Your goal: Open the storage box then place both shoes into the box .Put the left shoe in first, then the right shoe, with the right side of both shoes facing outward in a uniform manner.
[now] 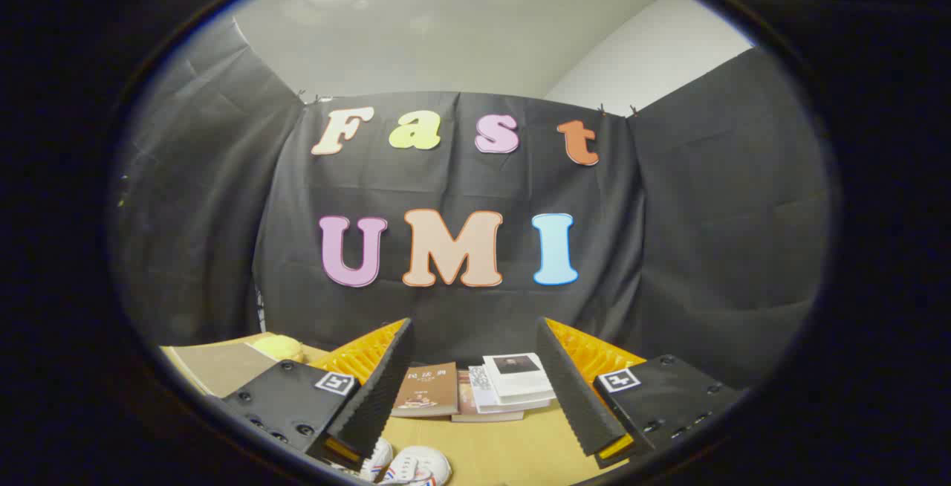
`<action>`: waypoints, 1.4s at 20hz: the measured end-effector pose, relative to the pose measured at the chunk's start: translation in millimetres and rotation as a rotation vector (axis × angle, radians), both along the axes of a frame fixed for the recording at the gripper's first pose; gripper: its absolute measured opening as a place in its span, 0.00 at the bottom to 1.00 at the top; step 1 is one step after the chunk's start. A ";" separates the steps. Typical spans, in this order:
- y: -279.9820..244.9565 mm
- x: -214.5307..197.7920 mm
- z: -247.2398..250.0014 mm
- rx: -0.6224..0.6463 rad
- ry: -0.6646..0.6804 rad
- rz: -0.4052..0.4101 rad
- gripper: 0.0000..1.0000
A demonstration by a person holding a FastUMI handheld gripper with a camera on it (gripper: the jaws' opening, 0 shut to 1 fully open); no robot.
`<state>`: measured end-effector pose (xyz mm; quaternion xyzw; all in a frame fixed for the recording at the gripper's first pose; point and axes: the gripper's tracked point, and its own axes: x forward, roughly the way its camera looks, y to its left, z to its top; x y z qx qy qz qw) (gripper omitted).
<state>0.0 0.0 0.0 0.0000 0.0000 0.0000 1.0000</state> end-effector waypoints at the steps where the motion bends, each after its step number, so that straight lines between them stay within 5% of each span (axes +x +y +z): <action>1: 0.7 -0.7 -0.2 0.002 -0.001 0.002 1.00; 28: 18.3 10.0 20.9 -0.009 -0.027 0.026 1.00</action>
